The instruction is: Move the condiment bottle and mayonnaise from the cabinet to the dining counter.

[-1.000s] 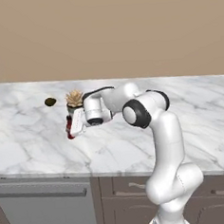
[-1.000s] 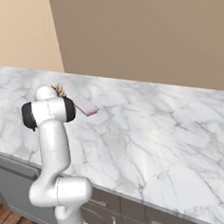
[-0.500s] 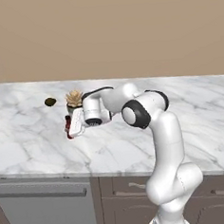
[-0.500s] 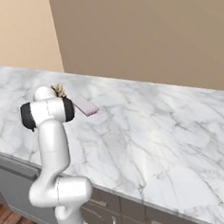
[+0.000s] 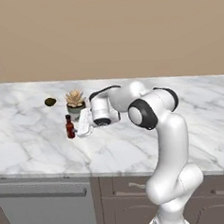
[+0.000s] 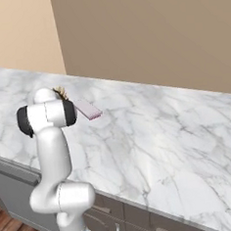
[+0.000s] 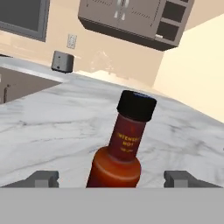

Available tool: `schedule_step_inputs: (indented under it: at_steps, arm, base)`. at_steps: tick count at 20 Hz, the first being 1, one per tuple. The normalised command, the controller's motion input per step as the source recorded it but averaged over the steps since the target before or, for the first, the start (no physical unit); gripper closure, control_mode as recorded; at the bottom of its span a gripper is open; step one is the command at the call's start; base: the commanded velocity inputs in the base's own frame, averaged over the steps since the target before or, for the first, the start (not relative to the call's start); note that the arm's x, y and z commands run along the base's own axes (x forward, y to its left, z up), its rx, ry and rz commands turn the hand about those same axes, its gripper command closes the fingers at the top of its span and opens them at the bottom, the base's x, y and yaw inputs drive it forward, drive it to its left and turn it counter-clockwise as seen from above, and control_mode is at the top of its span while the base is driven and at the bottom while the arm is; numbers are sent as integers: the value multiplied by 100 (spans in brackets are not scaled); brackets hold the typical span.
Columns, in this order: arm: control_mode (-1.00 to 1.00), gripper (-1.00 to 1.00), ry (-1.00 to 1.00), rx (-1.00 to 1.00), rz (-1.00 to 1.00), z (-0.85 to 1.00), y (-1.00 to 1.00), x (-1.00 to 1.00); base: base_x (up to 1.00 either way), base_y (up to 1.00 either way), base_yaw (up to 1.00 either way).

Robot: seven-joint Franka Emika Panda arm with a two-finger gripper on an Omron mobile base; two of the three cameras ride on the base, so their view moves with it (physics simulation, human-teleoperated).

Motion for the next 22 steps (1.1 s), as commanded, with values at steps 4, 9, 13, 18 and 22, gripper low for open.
schedule_step_inputs:
  at_steps: [4, 9, 13, 18, 22]
  arm:
    - [-100, -100, 0, 0, 0, 10, -44, -52]
    - [-100, -100, -1, 0, 0, 62, -55, -91]
    - [-100, -100, 0, 2, 0, 100, -34, -96]
    - [-100, -100, 3, 1, -3, 100, -2, -70]
    - [-100, -100, 10, 0, -9, 100, -1, -58]
  base:
    - [0, 0, 0]
    - [0, 0, 0]
    - [0, 0, 0]
    - [0, 0, 0]
    - [0, 0, 0]
